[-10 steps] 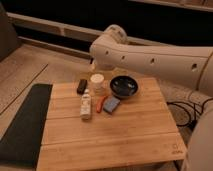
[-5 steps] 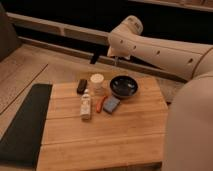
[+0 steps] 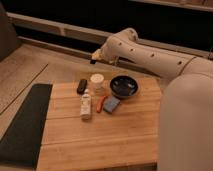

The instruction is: Place the ceramic cup in the ceramic bowl

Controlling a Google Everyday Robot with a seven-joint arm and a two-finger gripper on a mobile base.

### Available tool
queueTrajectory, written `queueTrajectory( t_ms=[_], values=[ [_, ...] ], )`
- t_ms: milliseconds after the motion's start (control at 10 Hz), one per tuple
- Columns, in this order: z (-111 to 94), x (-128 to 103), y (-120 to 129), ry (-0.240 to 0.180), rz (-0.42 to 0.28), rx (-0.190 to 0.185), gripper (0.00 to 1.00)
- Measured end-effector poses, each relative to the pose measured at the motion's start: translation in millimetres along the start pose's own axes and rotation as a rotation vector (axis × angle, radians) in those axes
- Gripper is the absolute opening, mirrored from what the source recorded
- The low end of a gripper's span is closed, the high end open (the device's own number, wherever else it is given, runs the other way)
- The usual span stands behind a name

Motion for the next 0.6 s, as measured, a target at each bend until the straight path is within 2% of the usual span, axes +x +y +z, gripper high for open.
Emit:
queueTrajectory(
  t_ms=[400,600],
  values=[
    [0,0,1,-0.001,-0.006,-0.004,0.65],
    [1,0,-16,0.001,-0.008,0.05,0.65]
  ],
)
